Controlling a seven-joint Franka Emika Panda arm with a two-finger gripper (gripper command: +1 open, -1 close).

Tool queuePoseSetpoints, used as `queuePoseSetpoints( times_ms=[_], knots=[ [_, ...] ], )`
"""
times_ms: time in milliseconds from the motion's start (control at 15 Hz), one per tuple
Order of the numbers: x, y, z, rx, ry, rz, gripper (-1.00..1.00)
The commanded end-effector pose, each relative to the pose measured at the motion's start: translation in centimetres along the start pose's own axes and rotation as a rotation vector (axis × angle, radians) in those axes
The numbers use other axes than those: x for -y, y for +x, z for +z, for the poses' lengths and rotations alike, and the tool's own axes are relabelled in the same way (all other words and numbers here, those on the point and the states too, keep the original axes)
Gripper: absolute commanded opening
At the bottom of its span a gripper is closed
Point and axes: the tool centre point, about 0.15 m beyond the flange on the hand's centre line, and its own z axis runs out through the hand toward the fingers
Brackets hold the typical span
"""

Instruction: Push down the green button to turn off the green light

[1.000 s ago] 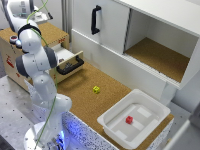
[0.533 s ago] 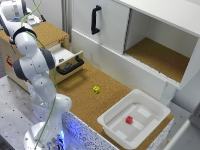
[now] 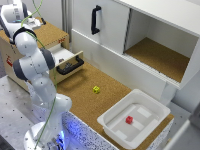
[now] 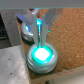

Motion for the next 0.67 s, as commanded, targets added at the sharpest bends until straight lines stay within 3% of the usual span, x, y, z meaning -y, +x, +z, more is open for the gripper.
queuePoseSetpoints(
  times_ms=[0,400,600],
  knots=[
    [-1.8,0.5,3.4,-0.016,0.055,0.046,-1.00],
    [-1.4,0.6,6.2,0.047,0.065,0.020,-1.00],
    [-3.9,-0.9,0.9,-0.022,-0.001,0.110,-1.00]
  ],
)
